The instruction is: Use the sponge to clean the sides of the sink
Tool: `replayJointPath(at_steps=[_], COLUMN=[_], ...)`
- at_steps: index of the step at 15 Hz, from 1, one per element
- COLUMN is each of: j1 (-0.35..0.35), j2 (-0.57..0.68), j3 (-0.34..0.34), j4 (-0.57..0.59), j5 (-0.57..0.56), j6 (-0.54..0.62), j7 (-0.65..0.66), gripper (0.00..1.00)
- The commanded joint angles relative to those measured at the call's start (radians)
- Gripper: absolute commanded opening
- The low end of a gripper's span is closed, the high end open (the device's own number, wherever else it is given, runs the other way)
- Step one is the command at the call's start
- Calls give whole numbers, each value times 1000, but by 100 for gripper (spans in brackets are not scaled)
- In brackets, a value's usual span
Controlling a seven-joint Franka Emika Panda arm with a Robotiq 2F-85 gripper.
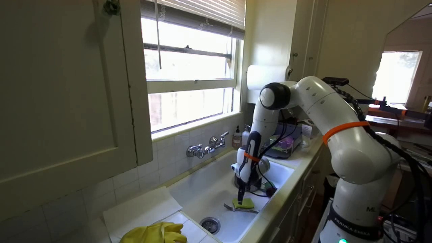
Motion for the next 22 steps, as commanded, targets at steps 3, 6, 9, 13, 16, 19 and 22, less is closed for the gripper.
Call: replayJointPath(at_steps=[3,6,9,13,16,19,22], j1=[-16,-19,-21,-14,-6,4,9], j2=[30,43,54,75,90,106,119], j3=[1,0,3,-9,-21,-31,-32], j4=[30,49,55,74,92,111,123], j5=[-44,-44,-69,-119,-148,-164,-173], j6=[-1,-1,5,16,27,23,19], j7=[9,10,-19,-58,-80,-97,-115], gripper=[100,100,100,100,100,97,72])
